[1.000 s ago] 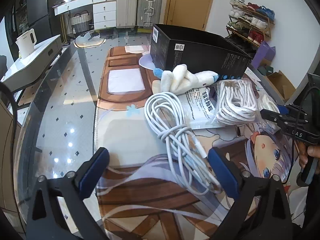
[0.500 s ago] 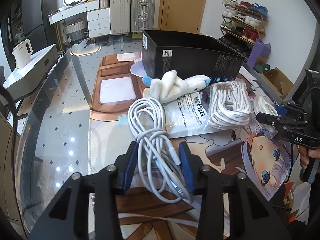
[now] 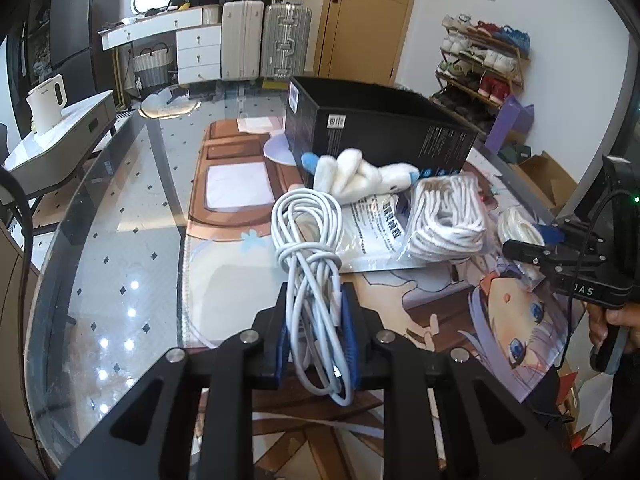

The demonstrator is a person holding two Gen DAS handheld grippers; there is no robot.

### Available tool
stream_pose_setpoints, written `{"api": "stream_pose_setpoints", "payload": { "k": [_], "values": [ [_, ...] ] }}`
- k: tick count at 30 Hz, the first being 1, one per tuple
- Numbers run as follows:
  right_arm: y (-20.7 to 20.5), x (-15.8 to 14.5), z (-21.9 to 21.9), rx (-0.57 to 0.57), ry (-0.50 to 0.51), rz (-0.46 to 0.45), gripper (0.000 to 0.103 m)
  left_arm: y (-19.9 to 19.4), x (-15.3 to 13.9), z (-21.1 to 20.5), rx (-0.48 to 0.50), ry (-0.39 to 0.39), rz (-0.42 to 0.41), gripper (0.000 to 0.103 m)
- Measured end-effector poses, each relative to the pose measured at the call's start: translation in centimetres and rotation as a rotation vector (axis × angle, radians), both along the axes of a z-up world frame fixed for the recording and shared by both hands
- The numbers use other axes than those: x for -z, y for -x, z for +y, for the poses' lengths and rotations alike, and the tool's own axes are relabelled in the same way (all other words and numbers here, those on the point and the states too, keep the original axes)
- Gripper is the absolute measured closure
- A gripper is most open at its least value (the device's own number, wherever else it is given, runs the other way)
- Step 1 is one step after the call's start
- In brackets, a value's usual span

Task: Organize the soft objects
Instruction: 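Lift and carry the cable coil and rope bag toward the black box with both tools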

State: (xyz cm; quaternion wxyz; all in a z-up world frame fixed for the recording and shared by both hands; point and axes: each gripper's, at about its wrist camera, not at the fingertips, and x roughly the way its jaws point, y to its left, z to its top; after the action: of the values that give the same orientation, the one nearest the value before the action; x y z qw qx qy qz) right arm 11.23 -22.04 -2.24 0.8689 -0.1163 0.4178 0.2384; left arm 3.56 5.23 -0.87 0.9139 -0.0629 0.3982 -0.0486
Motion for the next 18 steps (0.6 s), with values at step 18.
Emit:
{"api": "stream_pose_setpoints", "payload": {
  "k": [18],
  "values": [
    [1.0,-3.7,0.6,-0.041,-0.103,-0.073,0.059,1.1,-3.3,0.3,-0.004,0.027,-0.106,0.083]
  ]
}}
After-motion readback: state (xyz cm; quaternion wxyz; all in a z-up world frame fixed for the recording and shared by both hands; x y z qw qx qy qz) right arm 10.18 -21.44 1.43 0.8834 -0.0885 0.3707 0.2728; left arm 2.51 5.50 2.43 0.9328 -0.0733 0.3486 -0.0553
